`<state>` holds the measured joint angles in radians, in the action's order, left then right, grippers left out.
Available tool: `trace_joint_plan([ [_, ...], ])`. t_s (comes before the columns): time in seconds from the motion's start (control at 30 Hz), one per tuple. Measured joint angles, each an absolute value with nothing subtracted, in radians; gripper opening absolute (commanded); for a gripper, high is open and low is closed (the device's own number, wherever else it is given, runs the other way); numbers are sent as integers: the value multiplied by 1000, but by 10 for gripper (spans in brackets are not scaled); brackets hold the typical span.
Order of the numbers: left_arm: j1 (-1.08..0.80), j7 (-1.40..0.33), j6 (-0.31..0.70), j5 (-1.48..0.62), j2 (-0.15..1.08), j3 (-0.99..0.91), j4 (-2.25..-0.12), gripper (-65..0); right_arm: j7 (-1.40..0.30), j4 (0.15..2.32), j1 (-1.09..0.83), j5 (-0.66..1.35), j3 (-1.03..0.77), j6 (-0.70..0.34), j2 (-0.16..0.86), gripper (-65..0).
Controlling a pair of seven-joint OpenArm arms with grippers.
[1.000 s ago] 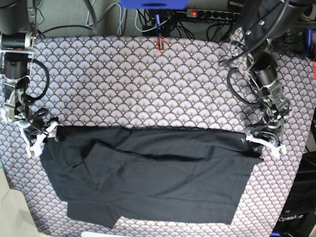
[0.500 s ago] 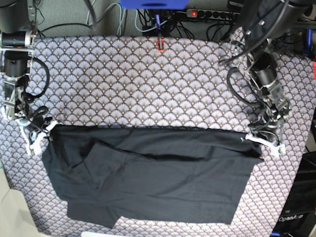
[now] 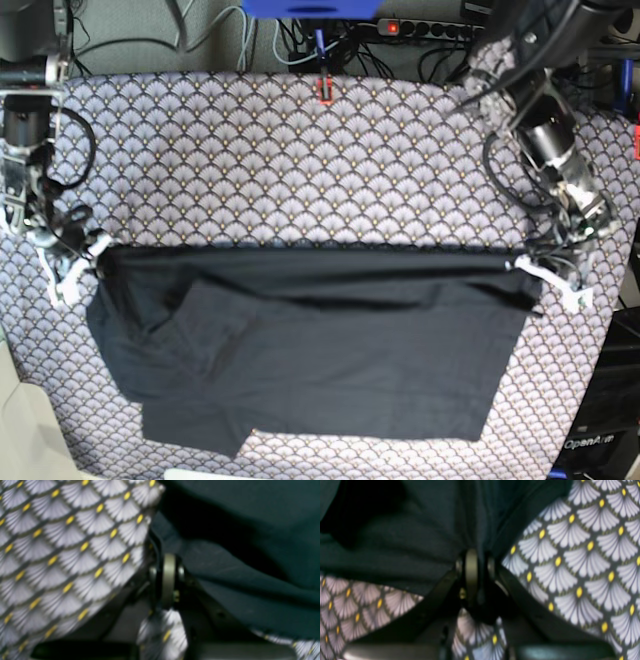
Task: Fold the T-shirt properly
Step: 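Drag the folded edge with both grippers back toward the robot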
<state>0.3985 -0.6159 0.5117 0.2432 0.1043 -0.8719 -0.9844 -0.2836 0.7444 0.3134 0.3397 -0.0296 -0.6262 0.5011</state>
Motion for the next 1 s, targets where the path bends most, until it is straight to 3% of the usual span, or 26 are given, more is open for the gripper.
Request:
trace_joint_plan([
  [0.3,374,-748,638,254,99,-870,-1121,-650,-206,784,178,405,-86,-710,514,-650],
  [0.67,224,-744,632,250,56,-875,-1230,-650,-278,1285,-257,336,-215,-686,476,-650],
  [1.0,41,-738,696,254,-57,-838,-1467,-650,-340,1493,-466,309,-308,-688,421,-650],
])
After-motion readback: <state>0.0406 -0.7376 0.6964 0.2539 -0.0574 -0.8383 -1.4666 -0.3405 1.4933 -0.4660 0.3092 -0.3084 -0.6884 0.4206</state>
